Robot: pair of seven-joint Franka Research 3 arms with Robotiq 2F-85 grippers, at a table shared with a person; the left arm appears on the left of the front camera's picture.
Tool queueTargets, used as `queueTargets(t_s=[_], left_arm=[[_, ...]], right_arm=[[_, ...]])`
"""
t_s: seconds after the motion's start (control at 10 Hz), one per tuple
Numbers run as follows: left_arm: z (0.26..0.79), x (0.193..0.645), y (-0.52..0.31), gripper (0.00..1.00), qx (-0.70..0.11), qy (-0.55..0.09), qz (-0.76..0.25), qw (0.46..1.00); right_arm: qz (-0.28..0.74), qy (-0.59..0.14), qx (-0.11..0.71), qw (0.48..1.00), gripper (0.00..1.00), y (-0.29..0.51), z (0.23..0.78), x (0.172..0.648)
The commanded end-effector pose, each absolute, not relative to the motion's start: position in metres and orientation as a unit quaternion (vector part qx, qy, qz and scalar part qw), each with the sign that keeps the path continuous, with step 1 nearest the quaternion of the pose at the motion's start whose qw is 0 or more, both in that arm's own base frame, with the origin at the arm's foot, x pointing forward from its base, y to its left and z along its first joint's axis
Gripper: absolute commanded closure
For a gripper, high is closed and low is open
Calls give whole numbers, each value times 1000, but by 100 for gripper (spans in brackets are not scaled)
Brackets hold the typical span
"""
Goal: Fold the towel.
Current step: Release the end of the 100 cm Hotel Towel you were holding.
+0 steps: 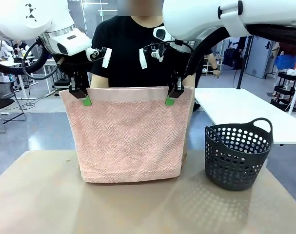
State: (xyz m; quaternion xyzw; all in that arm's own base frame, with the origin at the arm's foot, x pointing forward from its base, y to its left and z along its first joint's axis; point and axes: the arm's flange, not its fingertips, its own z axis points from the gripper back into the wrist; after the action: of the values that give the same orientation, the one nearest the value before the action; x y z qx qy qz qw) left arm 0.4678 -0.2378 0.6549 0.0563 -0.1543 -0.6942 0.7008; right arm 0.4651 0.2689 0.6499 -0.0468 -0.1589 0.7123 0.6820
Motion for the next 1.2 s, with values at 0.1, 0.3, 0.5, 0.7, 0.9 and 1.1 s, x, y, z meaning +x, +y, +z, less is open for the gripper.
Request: queueTargets(t_s=[0.1, 0.3, 0.5, 0.7, 0.9, 1.1], left_arm=[[656, 468, -237, 100, 57, -155, -694, 701], [656, 468, -237, 100, 57, -155, -694, 701], [656, 468, -237, 100, 57, -155, -694, 701], [656, 468, -237, 100, 57, -155, -694, 701], [656, 468, -237, 100, 57, -155, -694, 701], [656, 468, -237, 100, 57, -155, -694, 701]], right_arm=[[712, -159, -47, 682, 100, 267, 651, 466], [712, -159, -47, 682, 100, 267, 651, 466], [712, -159, -47, 682, 100, 267, 651, 466], [712, -159, -47, 682, 100, 267, 651, 466], [712, -159, -47, 682, 100, 267, 651, 466], [712, -159, -47, 682, 100, 267, 651, 466]])
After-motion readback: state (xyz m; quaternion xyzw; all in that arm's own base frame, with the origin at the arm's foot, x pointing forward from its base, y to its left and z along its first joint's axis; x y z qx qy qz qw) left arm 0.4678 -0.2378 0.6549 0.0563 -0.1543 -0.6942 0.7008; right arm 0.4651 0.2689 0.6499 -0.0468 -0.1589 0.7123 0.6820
